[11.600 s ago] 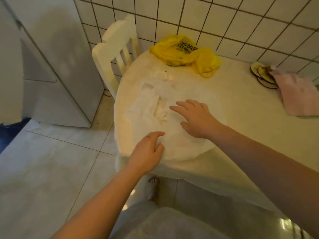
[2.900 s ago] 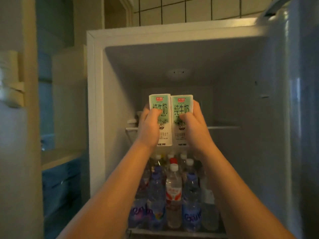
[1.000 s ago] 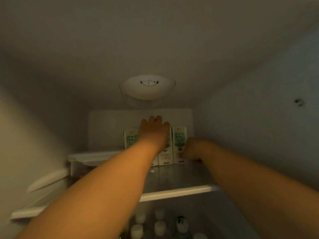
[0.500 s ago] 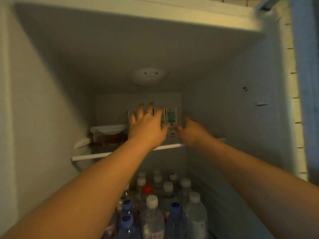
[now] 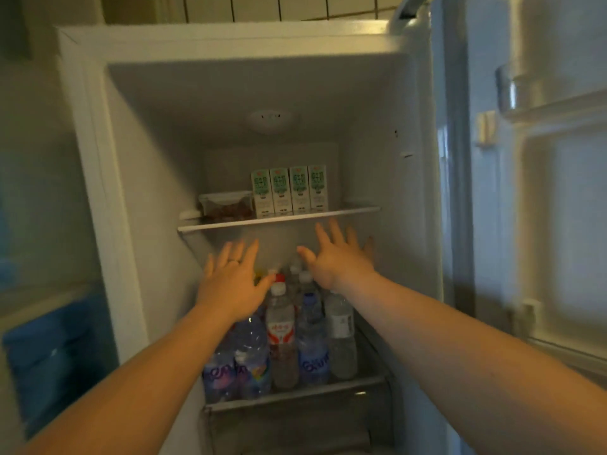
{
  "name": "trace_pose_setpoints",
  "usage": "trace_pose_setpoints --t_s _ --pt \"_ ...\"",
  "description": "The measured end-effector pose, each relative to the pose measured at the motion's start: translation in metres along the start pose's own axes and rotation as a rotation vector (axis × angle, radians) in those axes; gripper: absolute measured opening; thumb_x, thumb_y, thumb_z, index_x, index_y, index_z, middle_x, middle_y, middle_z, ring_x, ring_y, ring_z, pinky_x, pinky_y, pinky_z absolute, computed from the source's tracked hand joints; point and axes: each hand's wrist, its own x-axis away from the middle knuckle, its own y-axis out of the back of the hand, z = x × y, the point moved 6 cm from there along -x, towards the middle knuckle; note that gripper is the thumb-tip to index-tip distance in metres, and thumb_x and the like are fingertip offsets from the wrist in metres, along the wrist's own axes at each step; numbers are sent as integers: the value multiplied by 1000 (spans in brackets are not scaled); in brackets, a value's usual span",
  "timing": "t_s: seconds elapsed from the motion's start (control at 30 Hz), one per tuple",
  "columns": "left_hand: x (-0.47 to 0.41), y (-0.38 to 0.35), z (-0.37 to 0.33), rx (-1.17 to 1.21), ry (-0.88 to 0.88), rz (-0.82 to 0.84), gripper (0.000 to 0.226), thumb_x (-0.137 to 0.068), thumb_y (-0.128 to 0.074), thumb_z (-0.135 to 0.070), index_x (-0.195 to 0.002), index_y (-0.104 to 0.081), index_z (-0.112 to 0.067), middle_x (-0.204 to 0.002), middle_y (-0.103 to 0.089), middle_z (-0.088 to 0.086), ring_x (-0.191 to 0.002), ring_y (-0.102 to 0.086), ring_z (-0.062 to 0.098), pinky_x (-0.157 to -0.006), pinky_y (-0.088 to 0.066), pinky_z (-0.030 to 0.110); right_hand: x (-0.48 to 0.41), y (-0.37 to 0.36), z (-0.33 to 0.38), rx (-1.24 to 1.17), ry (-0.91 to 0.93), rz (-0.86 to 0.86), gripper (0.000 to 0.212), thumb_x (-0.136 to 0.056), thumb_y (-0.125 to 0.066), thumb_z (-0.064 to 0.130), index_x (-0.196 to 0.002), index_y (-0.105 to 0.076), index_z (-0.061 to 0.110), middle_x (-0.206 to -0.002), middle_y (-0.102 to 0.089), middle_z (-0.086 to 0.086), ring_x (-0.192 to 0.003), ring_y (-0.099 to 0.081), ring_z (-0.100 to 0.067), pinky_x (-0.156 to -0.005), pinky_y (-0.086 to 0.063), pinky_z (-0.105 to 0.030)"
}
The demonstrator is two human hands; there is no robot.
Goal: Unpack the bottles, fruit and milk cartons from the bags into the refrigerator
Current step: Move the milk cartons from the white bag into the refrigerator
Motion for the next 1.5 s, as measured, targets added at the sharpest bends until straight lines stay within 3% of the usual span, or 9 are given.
trace_pose_setpoints --t_s 0.07,0.37,0.57,0.77,0.93,1.2,1.5 --pt "36 -7 -2 -41 47 53 80 -96 -30 -68 -160 -1 -30 -168 5 3 -154 9 28 -123 -2 54 21 -2 -2 17 20 11 75 -97 -15 69 -158 5 32 -166 13 3 -152 8 -32 -117 3 -62" --pt "184 15 -14 -114 174 6 77 -97 -27 -68 -159 0 -33 -168 5 1 -154 10 29 -122 5 56 120 -22 14 -141 180 71 73 -97 -19 69 -158 -3 33 -167 7 6 -152 8 -32 -118 1 -64" --pt "295 36 -31 -140 275 79 87 -83 1 -78 -159 4 -35 -167 13 -2 -153 16 25 -121 8 56 216 -36 25 -297 249 100 73 -94 -21 73 -157 -2 39 -166 6 11 -153 7 -26 -119 2 -62" --pt "430 33 -59 -29 393 108 82 -88 -8 -77 -159 1 -36 -167 13 -3 -153 15 25 -121 5 56 340 -55 8 -293 350 163 73 -95 -20 72 -157 0 40 -166 6 12 -153 11 -25 -118 5 -61" --pt "549 20 -98 38 507 199 83 -87 -7 -79 -158 6 -38 -167 13 -3 -153 17 23 -122 6 54 457 -81 -21 -320 370 334 71 -96 -19 70 -157 2 40 -166 11 13 -152 16 -23 -119 10 -57" --pt "716 12 -181 143 660 369 83 -86 -12 -77 -158 -1 -38 -168 6 0 -153 14 24 -122 6 54 639 -104 -86 -258 356 554 73 -95 -18 71 -157 3 38 -166 10 11 -152 16 -24 -118 10 -60" --pt "833 -1 -277 224 673 628 84 -85 -13 -77 -158 -1 -38 -168 9 -4 -153 15 22 -122 7 52 774 -100 -201 -93 238 697 75 -93 -13 74 -156 6 39 -165 13 10 -151 18 -25 -117 11 -57"
